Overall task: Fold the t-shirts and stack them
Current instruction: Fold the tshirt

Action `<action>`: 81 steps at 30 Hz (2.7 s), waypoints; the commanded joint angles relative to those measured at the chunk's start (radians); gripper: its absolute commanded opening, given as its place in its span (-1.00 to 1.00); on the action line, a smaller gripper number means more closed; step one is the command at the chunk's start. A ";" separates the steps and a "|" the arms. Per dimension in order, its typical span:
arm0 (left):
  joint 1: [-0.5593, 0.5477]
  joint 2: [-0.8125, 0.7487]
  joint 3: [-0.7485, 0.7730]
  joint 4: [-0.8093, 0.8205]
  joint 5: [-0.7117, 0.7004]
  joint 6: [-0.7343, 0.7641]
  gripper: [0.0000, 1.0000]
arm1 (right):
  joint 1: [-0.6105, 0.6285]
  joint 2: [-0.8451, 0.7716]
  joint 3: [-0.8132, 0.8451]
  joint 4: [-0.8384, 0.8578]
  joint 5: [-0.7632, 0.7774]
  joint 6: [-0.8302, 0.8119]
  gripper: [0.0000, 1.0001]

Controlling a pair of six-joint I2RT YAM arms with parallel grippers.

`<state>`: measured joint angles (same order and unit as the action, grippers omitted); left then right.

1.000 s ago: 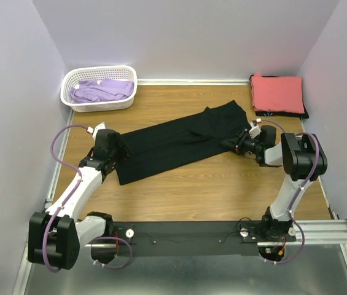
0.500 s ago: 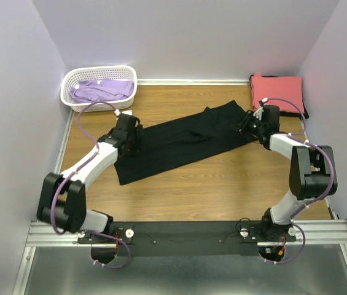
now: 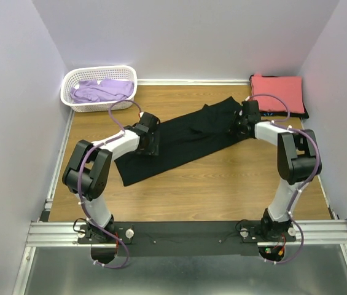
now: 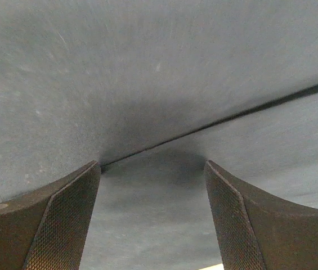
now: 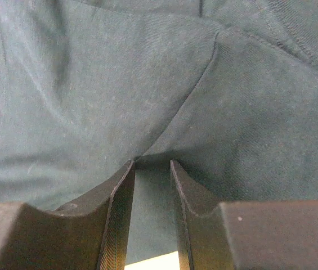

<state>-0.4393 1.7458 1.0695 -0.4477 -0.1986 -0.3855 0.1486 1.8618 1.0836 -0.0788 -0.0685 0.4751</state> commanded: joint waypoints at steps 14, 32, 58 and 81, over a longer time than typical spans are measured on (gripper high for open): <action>-0.220 0.008 -0.078 -0.126 0.329 -0.056 0.49 | -0.004 0.413 0.462 -0.078 -0.047 -0.214 -0.16; -0.434 0.231 0.178 0.003 0.729 -0.214 0.52 | -0.004 0.761 0.989 -0.211 -0.280 -0.260 0.00; -0.418 -0.356 -0.018 -0.224 0.079 -0.395 0.82 | 0.127 -0.415 0.014 -0.628 -0.001 -0.149 0.41; -0.421 -0.408 -0.325 -0.079 0.254 -0.378 0.63 | 0.387 -0.810 -0.553 -0.653 -0.119 0.264 0.36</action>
<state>-0.8585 1.3128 0.7540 -0.5751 0.0143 -0.7677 0.4950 1.0119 0.5529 -0.7971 -0.1959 0.6640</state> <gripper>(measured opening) 0.819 0.692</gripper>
